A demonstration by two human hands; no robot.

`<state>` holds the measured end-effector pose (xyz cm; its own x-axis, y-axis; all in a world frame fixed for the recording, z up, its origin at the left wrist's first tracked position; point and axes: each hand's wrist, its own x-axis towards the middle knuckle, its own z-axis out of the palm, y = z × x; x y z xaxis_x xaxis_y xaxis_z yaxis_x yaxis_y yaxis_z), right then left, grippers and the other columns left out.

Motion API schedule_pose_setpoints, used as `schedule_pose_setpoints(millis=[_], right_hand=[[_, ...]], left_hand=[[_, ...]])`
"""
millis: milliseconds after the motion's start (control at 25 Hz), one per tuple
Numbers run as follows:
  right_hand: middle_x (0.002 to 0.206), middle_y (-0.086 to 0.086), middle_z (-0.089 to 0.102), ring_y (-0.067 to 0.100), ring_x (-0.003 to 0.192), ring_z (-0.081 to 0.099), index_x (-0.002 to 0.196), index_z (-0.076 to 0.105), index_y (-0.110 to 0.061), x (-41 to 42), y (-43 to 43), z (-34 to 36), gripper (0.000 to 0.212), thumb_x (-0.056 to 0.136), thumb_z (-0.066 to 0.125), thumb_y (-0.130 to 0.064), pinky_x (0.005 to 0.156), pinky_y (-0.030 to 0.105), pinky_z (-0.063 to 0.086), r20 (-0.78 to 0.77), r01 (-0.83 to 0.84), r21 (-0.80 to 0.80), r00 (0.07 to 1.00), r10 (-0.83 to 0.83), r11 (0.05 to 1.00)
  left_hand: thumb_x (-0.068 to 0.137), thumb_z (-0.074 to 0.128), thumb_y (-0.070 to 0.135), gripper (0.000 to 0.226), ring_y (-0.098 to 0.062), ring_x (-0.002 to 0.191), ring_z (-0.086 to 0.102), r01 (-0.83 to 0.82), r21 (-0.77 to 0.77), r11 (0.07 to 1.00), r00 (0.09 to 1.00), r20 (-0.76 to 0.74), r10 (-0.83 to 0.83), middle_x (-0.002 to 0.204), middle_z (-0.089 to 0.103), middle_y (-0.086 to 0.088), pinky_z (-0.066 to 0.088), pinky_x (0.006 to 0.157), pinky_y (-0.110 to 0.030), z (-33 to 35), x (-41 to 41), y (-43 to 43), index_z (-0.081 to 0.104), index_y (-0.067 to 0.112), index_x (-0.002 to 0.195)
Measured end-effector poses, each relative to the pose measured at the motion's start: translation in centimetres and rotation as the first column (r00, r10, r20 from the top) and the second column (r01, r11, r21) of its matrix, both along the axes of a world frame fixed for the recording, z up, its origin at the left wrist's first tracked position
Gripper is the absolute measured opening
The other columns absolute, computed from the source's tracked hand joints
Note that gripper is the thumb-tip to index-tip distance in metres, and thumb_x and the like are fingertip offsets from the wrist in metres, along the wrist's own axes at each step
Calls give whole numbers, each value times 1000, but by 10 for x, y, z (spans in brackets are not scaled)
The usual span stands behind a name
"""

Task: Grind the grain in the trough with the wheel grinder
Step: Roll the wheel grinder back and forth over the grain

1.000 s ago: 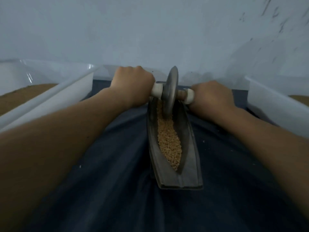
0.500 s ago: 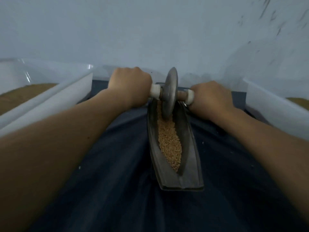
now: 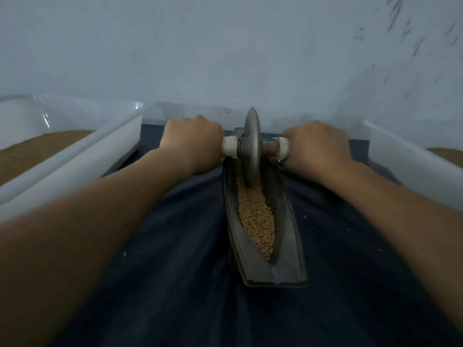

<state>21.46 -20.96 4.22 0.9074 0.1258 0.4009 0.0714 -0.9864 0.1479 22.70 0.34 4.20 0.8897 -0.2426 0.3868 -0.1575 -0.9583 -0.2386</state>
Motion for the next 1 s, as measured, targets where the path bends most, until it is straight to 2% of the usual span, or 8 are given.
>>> schedule_pose_setpoints(millis=[160,280,360,520,640,800,880,1000], right_hand=[[57,-10,47,17,49,43,72,51,-30,-42,-24,-16,16,79,60,-41,46,22,28,161,-107,-167,978,134,980],[49,-12,38,19,39,34,73,46,-30,-63,-37,-30,16,68,52,-43,44,23,34,277,-205,-173,928,248,963],[50,-11,33,14,40,25,67,45,-29,-39,-25,-21,19,70,58,-44,46,19,29,299,-137,-185,935,188,973],[80,1,62,24,70,57,82,62,-28,-6,-2,-4,25,87,63,-51,57,29,41,-34,-1,39,999,2,999],[69,-5,59,22,61,55,78,56,-31,-32,-19,-19,13,85,60,-41,52,29,39,47,-58,0,997,58,998],[48,-13,23,14,38,24,66,41,-28,-60,-33,-31,21,66,59,-40,46,18,20,324,-162,-159,923,207,974],[50,-12,23,10,41,18,66,50,-30,-40,-23,-23,19,67,64,-41,48,16,17,308,-90,-185,940,145,979],[66,-4,45,21,59,44,84,66,-27,-8,-2,-4,16,82,69,-43,53,26,32,86,-11,-83,996,18,996]], left_hand=[[77,60,40,7,-19,61,52,174,36,984,985,11,-175,71,50,9,38,53,-30,-10,-31,22,58,34,81],[64,50,49,17,-2,41,21,231,55,971,958,162,-238,51,27,16,14,45,-14,-21,-57,40,36,39,63],[73,54,46,13,-9,45,33,152,56,987,978,137,-158,58,39,13,20,46,-18,-23,-44,33,49,35,70],[88,58,33,21,-29,81,61,18,26,999,1000,15,-18,93,60,-6,39,63,-36,4,-4,0,66,24,106],[84,59,32,11,-23,64,47,82,116,990,993,71,-91,73,46,2,36,56,-33,3,-17,6,64,26,92],[64,57,40,15,-8,41,11,218,86,972,938,258,-233,51,26,11,12,48,-14,-25,-53,34,44,33,62],[73,55,38,13,-10,42,19,147,51,988,966,206,-155,54,33,8,16,46,-18,-25,-42,28,46,31,66],[90,57,35,13,-23,66,51,20,-35,999,999,48,-19,78,51,0,38,56,-33,-10,-11,6,64,26,95]])
